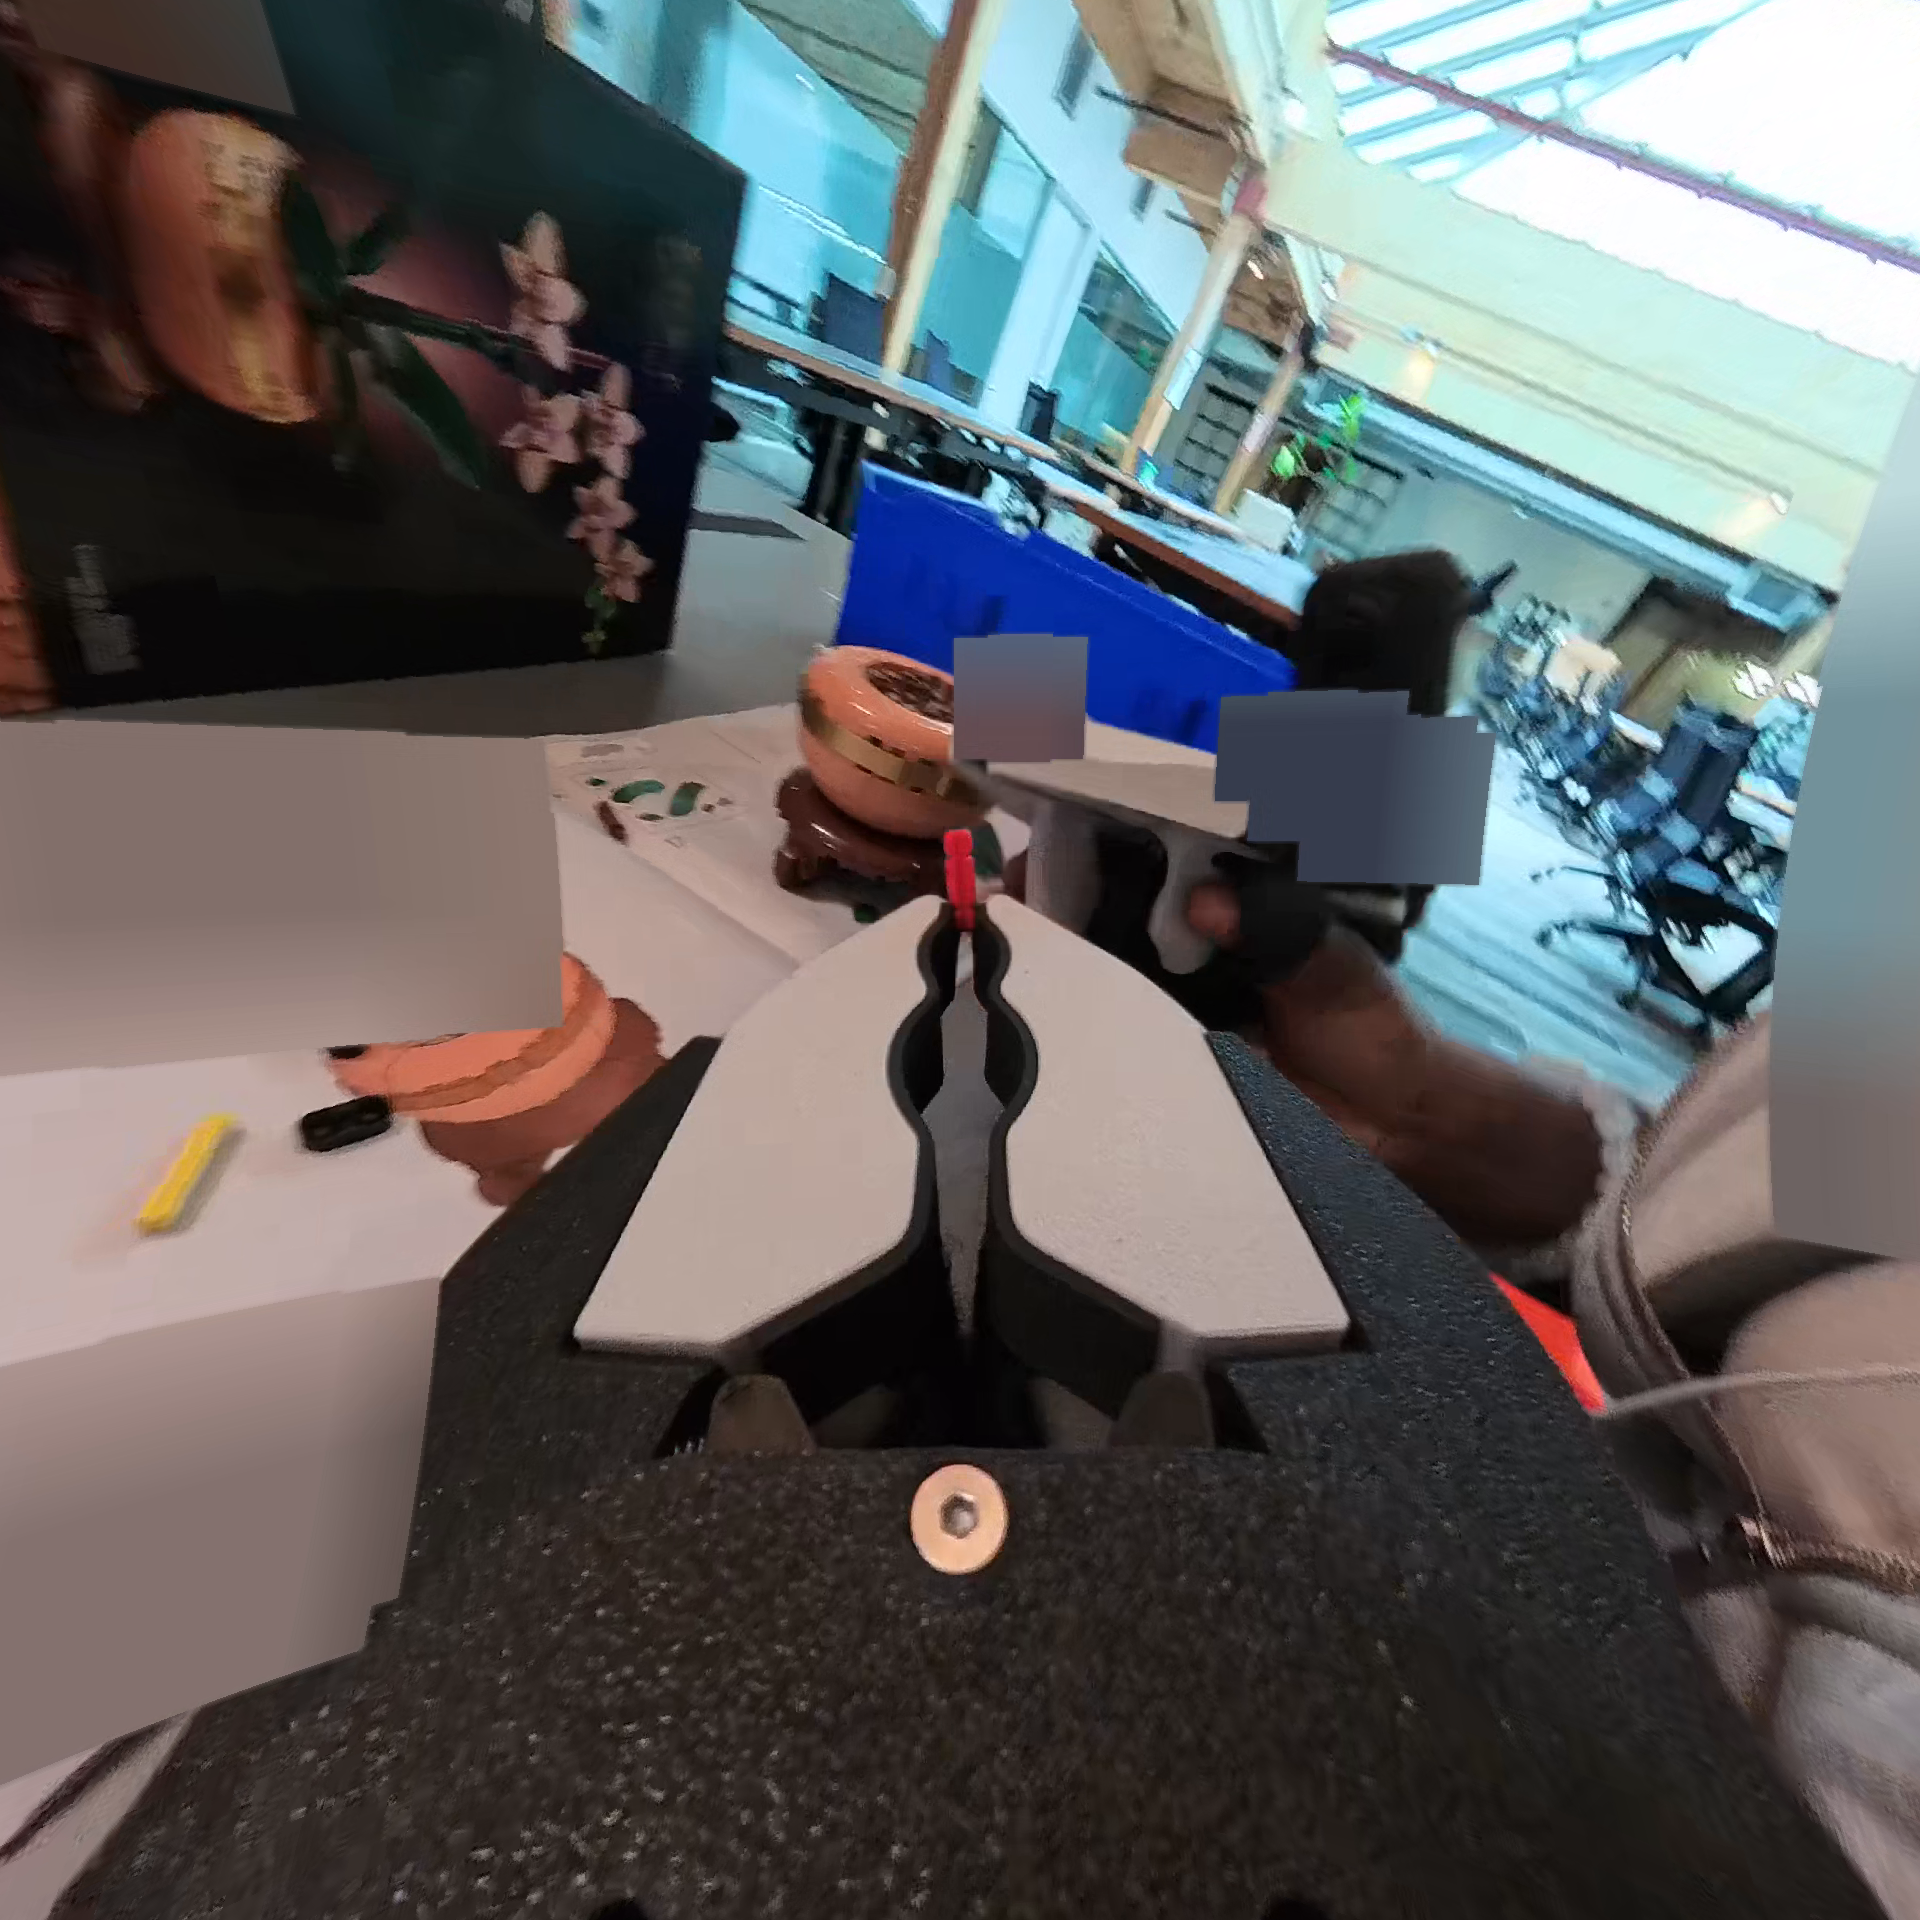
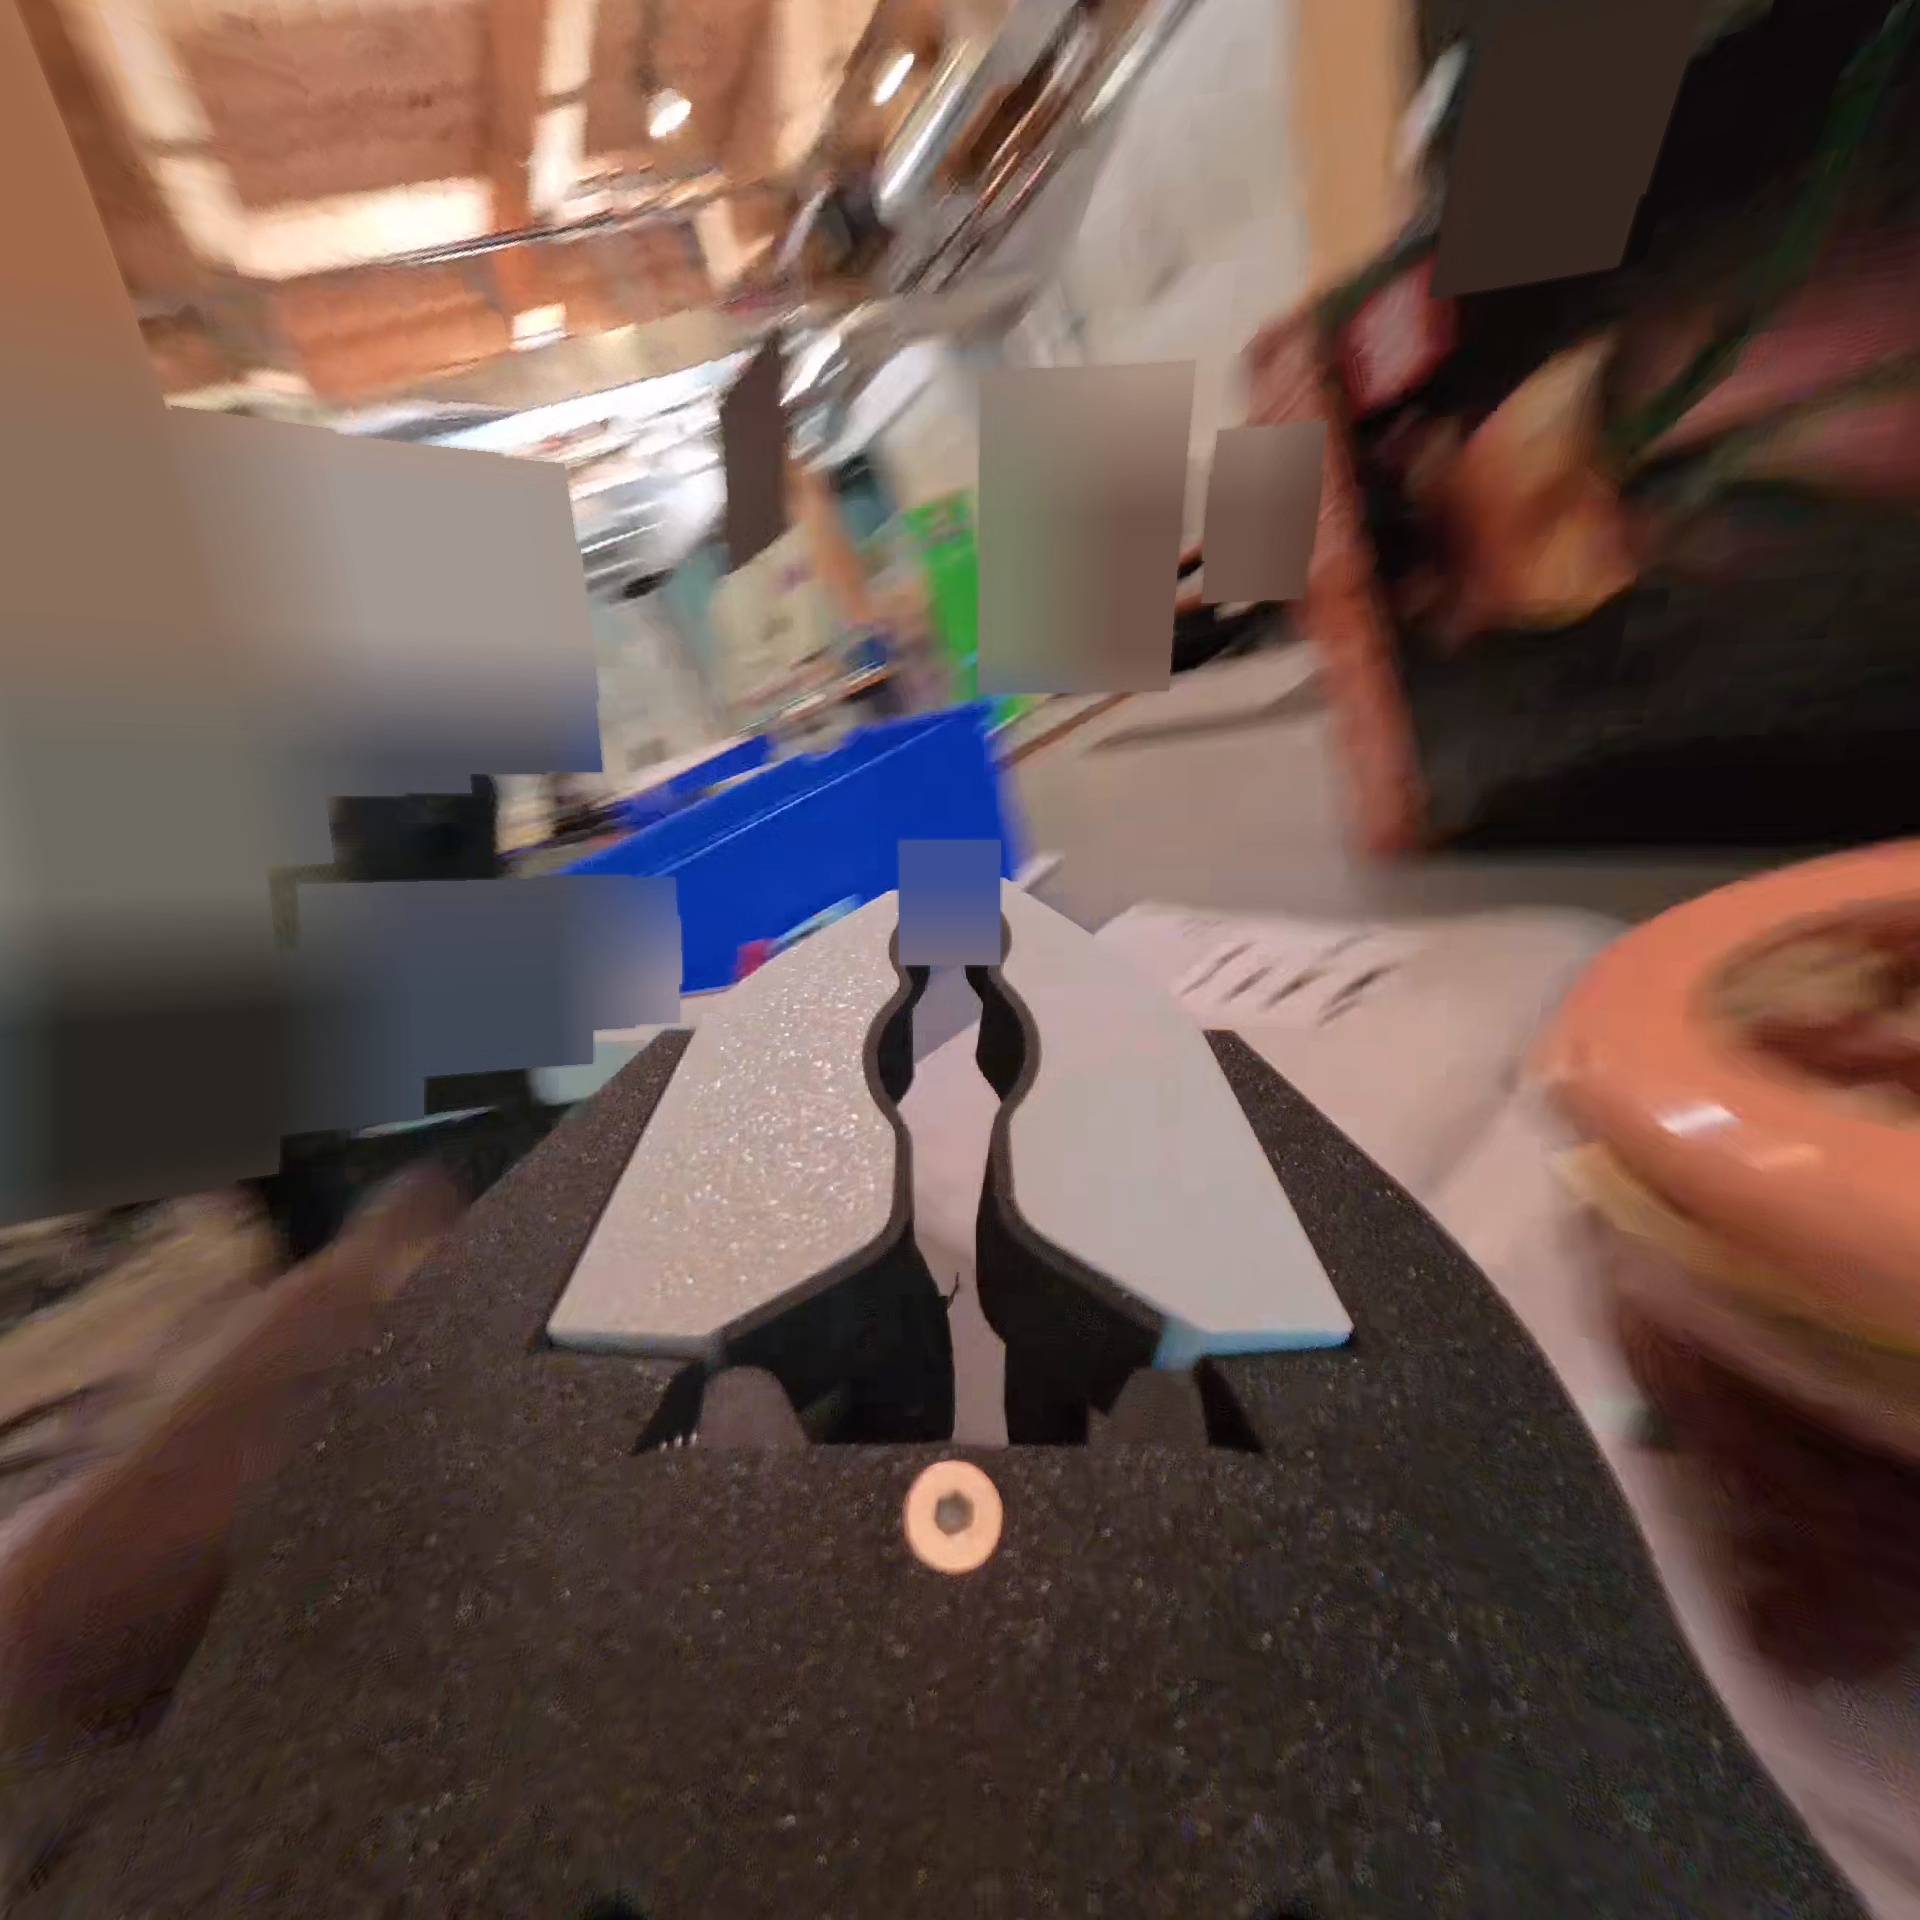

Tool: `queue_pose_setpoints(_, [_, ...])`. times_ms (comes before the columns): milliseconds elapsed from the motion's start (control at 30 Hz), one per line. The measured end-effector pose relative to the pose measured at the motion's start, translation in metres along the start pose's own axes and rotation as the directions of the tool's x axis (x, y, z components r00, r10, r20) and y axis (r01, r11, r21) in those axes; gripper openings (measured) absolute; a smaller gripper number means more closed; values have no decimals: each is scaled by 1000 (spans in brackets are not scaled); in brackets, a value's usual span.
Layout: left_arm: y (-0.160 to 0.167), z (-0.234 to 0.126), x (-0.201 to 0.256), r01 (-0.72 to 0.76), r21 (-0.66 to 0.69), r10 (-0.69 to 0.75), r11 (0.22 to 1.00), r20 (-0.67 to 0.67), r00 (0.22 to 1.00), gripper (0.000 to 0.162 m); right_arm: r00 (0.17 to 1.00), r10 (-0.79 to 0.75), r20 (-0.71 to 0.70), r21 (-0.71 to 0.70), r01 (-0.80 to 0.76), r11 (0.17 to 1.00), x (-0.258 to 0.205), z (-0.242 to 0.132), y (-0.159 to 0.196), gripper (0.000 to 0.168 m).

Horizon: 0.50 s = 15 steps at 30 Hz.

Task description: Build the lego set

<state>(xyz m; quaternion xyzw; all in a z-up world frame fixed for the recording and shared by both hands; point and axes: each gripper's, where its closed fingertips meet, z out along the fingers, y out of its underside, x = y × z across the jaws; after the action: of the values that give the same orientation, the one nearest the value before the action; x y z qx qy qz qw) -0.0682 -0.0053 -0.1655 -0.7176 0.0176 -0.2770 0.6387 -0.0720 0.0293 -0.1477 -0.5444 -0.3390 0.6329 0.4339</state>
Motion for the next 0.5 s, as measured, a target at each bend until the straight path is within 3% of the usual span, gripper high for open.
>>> queue_pose_setpoints(67, [-11,-7,-10,1,78,-4,997,43,999,1,957,-151,-246,222,208,953,27,-5,-35,5])
queue_pose_setpoints(100, [-16,-11,-12,-12,120,6,993,51,999,1,941,-134,-311,309,233,922,28,-10,-51,4])
queue_pose_setpoints(167, [-20,-14,-14,-14,143,7,990,46,999,1,938,-252,-239,349,325,879,1,-6,-59,4])
queue_pose_setpoints(267, [-18,-12,-12,-42,125,38,991,38,999,1,881,-393,-265,298,462,835,-10,-3,-56,5])
queue_pose_setpoints(500, [-15,-10,0,-104,98,107,990,-19,994,1,916,-385,-111,329,400,856,-27,-2,-50,6])
